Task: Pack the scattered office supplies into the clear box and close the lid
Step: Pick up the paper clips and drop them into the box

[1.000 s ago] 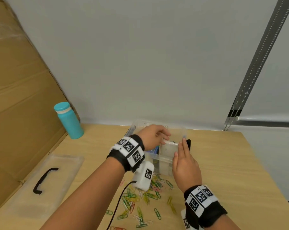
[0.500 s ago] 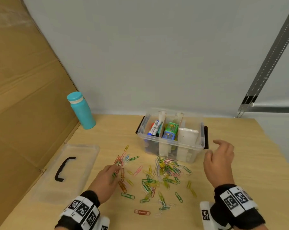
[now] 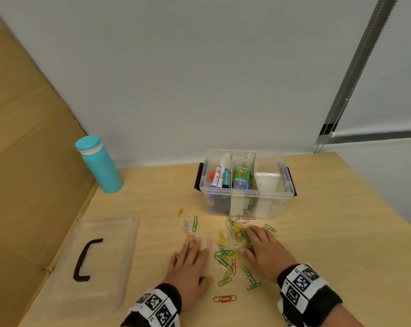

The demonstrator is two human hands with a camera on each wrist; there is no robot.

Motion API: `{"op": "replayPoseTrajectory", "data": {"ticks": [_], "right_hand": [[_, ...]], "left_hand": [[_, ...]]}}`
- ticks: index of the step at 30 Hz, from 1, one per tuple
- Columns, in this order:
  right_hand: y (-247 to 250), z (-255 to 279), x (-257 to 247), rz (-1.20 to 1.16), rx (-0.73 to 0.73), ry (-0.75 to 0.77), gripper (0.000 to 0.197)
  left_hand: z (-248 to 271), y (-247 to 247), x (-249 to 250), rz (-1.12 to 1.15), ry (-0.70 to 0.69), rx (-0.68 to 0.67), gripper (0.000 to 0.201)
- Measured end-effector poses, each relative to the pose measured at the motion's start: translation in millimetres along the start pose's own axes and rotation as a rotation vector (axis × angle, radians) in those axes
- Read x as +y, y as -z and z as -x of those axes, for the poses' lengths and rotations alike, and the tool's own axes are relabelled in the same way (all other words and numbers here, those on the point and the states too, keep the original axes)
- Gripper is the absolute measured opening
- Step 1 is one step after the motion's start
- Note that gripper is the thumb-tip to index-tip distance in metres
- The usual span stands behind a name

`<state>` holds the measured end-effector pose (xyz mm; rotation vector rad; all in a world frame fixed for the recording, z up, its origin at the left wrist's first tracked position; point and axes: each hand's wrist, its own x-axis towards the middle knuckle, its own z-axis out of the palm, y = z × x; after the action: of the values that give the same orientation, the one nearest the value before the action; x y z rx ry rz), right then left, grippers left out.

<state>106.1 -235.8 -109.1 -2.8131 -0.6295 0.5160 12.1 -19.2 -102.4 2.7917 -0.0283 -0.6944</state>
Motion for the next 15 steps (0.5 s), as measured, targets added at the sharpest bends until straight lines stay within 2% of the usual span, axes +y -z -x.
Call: {"op": "replayPoseTrajectory", "data": {"ticks": [3,6,9,11,15], "right_hand": [[2.3,9.8,-5.0,0.019,0.016,0.031,0.093],[12.8,-6.3,-8.4,0.04,0.091,0.044,0.06],[23.6,-29.6,-15.9,0.024,0.096,0.006,0.055],[22.8,-39.1,-20.0,0.022,0.066,-0.025,0.054],[7.4,-30.4,-24.2,0.107,0.073,-0.009,0.052]], "left_hand": [[9.3,4.8,5.5,0.021,-0.065,0.03,0.063],[-0.6,22.9,-3.6,0.077,-0.067,0.148,0.059],[-29.7,49.5,-20.3,0.083,-0.001,0.24,0.06],[-50.5,63.6,-33.4,0.05,0.047,0.225,0.061],[-66.4,66.9,-46.6,0.028,0.066,0.073,0.062]]}}
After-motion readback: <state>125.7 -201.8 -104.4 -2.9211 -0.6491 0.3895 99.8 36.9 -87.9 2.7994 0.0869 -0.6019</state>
